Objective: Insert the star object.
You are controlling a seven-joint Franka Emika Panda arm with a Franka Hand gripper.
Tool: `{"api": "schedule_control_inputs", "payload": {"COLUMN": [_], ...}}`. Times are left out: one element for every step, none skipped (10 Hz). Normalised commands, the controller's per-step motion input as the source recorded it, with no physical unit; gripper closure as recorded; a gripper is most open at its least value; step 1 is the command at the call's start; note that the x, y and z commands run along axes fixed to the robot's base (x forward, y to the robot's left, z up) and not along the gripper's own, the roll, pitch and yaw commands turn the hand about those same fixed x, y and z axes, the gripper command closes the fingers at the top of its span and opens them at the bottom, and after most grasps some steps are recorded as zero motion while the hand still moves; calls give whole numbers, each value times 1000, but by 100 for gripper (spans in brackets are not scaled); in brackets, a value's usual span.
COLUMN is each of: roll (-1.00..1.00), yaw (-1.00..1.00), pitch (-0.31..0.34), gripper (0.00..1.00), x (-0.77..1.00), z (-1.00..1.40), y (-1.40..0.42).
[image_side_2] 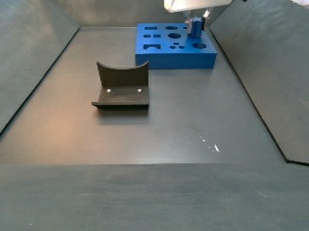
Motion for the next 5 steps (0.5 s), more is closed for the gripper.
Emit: {"api": "schedule_control_inputs", "payload": {"roll": [80,89,0,-21,0], "yaw": [0,0,0,0,0], "pitch": [-239,-269,-334,-24,0], "gripper": [100,100,100,100,100], "x": [-129,-177,-109,0,0], "z": [-780,-726,-500,0,0], "y": [0,0,0,9,0]}}
